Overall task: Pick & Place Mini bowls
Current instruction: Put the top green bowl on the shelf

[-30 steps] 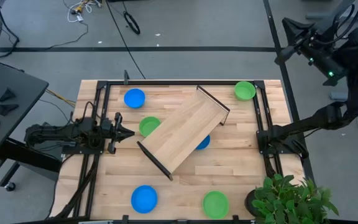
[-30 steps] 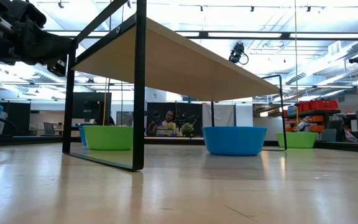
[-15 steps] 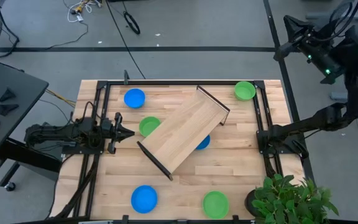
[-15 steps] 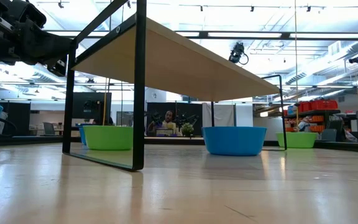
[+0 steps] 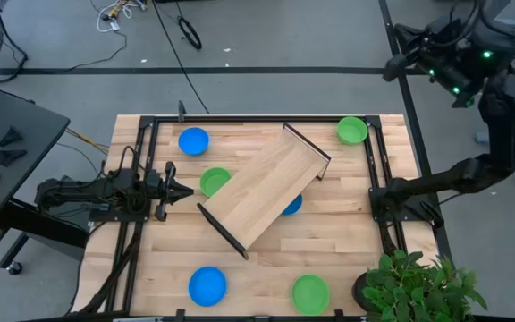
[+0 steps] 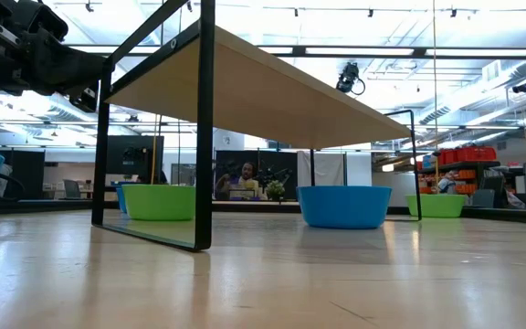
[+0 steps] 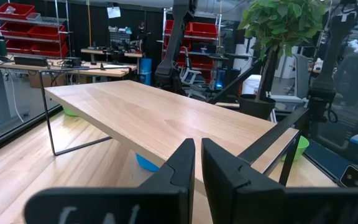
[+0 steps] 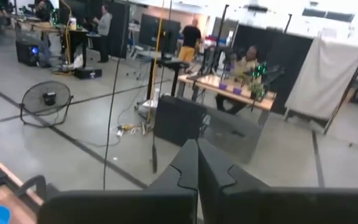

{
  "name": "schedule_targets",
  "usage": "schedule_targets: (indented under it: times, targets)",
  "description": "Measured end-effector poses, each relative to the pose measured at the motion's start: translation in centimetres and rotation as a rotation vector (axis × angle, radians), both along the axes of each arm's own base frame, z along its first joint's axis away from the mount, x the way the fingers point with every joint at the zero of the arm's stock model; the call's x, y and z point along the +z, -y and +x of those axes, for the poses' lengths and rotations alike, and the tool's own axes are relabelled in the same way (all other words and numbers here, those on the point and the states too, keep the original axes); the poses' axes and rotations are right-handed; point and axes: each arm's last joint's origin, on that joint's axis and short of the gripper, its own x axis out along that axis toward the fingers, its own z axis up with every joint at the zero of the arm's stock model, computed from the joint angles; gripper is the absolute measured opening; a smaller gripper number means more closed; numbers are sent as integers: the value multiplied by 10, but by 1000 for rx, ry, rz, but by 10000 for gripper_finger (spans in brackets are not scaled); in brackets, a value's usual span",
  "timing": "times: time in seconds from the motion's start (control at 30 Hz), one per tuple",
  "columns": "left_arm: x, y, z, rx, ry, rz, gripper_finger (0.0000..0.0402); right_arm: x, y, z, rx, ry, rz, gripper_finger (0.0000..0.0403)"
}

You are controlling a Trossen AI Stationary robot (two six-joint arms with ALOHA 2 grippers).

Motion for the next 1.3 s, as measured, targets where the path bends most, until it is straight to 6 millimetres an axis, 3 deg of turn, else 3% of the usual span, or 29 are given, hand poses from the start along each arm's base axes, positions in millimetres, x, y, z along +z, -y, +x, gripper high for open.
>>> schedule_targets:
  times: [0.23,0.47,1.3]
  targets:
    - [0,0,0,0,0,0,32,-17,25,6,1,-57,162,0]
    - [0,0,0,0,0,0,32,-35,37,16,-2,-163,293,0]
    - [0,0,0,0,0,0,32,-41,41,21,-24,-153,365,0]
